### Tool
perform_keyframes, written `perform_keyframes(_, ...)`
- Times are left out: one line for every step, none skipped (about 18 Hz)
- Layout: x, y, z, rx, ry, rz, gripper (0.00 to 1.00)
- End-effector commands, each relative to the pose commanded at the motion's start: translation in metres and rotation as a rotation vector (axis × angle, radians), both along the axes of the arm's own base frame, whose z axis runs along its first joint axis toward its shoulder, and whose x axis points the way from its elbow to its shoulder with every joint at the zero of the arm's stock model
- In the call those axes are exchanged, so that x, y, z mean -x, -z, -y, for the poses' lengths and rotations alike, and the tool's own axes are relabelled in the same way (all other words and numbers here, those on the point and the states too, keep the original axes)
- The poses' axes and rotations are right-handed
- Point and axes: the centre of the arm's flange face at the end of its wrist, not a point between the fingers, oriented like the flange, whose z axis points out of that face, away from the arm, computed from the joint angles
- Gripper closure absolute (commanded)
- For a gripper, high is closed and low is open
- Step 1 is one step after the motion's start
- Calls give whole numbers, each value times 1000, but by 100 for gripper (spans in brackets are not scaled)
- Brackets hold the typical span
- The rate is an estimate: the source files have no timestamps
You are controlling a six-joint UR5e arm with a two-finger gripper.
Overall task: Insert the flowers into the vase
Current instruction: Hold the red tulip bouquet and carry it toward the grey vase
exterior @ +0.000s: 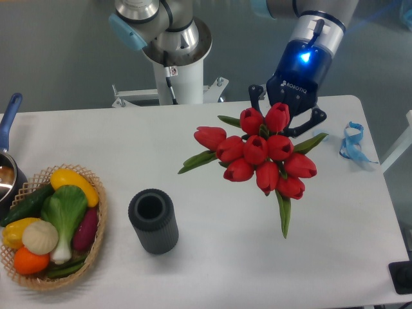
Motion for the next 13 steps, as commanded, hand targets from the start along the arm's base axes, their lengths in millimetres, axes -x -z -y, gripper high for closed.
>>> perform_keyframes(0, 3, -1, 1, 3, 2, 83)
perform_keyframes(-1, 5, -1, 3, 3, 1, 83)
perform_keyframes(0, 4, -2, 3, 5, 0, 83)
perform_keyframes(1, 2, -3, 0, 5, 1, 83)
perform_keyframes(0, 2, -4, 1, 9, 0, 83)
perform_keyframes(-1, 5, -4, 2, 9, 4, 83)
perform_keyframes(-1, 5, -5, 2, 11, 3, 83)
perform_keyframes(-2, 4, -6, 2, 15, 0, 83)
perform_keyframes(-2, 4, -6, 2, 15, 0, 83)
perform_keyframes(-3, 5, -7, 3, 16, 3, 83)
perform_keyframes(-4, 7, -8, 4, 18, 6, 83)
perform_keyframes(-6, 8, -9, 5, 22, 7, 83)
perform_keyframes(-8, 9, -9, 6, 23, 10, 83)
